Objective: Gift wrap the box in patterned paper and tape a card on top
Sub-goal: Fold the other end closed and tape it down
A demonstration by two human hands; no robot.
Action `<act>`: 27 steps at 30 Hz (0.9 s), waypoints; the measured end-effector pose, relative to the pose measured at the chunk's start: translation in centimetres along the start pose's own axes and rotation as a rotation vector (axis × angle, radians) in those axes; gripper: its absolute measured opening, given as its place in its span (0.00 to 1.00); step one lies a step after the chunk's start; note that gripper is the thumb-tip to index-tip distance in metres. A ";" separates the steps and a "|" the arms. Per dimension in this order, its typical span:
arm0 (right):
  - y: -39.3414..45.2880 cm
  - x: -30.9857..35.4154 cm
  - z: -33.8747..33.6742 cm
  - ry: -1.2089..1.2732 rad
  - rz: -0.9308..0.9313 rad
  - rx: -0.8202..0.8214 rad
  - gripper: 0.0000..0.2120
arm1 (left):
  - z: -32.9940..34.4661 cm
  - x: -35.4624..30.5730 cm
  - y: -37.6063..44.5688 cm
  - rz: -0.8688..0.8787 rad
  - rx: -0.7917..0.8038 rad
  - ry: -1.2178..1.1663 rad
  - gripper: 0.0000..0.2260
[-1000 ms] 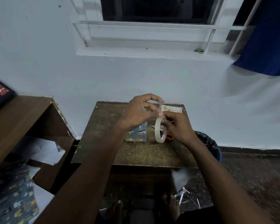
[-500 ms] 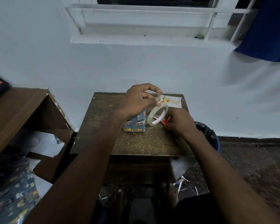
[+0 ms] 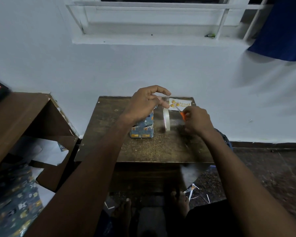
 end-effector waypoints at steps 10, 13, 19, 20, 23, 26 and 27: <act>-1.0 0.0 -3.6 0.685 -0.187 0.049 0.13 | 0.7 -0.2 -0.2 0.005 0.035 0.147 0.20; -1.1 0.4 -3.9 0.659 -0.206 0.071 0.16 | 0.8 -0.3 -0.1 0.038 0.028 0.169 0.20; -0.7 1.3 -4.3 0.505 -0.258 0.060 0.19 | 0.7 -0.3 0.0 0.055 -0.005 0.211 0.20; -0.7 1.4 -4.4 0.479 -0.267 0.057 0.18 | 0.7 -0.4 0.0 0.055 -0.007 0.211 0.19; -0.7 1.7 -4.4 0.422 -0.278 0.033 0.18 | 0.7 -0.4 0.0 0.050 -0.008 0.208 0.19; -0.8 1.9 -4.4 0.398 -0.296 0.013 0.19 | 0.7 -0.6 -0.1 0.049 -0.011 0.230 0.18; -0.8 2.0 -4.5 0.389 -0.305 0.003 0.18 | 0.8 -0.6 -0.1 0.053 -0.012 0.238 0.17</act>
Point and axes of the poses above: each hand's wrist, its own y-axis towards the middle knuckle, its own z-axis out of the palm, x = y × z, the point moved 5 cm from there along y, towards the middle knuckle, and after that the axes turned 14 degrees about -z, right-handed, at the moved point
